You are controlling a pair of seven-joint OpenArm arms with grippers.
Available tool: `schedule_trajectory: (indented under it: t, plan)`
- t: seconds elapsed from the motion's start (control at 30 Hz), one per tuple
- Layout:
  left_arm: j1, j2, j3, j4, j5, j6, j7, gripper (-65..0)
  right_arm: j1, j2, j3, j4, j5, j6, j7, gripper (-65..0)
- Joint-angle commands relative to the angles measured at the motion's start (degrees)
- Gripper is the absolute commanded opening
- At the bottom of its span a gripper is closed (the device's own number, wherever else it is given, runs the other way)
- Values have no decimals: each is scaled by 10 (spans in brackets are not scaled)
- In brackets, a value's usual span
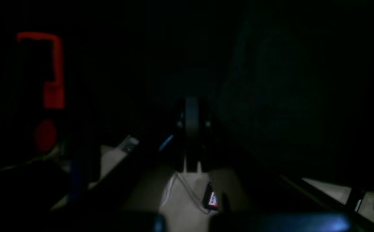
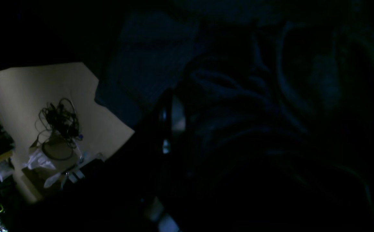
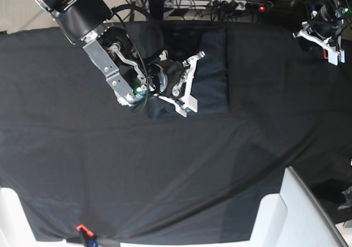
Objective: Fold the T-shirt properly
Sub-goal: 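Lift the short end with the right gripper and fold it over the middle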
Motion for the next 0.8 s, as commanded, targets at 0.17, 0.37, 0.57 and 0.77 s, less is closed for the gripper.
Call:
schedule_trajectory:
  t: [0.17,0.37,0.57,0.77]
  plan:
    - [6,-12,-3,18,-9,-3,-9,-650,12,-20,-1,6,9,2,9,-645]
    - [7,-16,-3,17,-9,-3,-9,-650,14,-35,-1,6,-24,-45,8,-645]
    - [18,-16,-3,15,-8,-3,-9,-650,14,-34,0,6,-27,-49,8,-645]
    - [12,-11,-1,18,76,-3,-9,-650,12,-34,-1,6,-27,-49,7,-645]
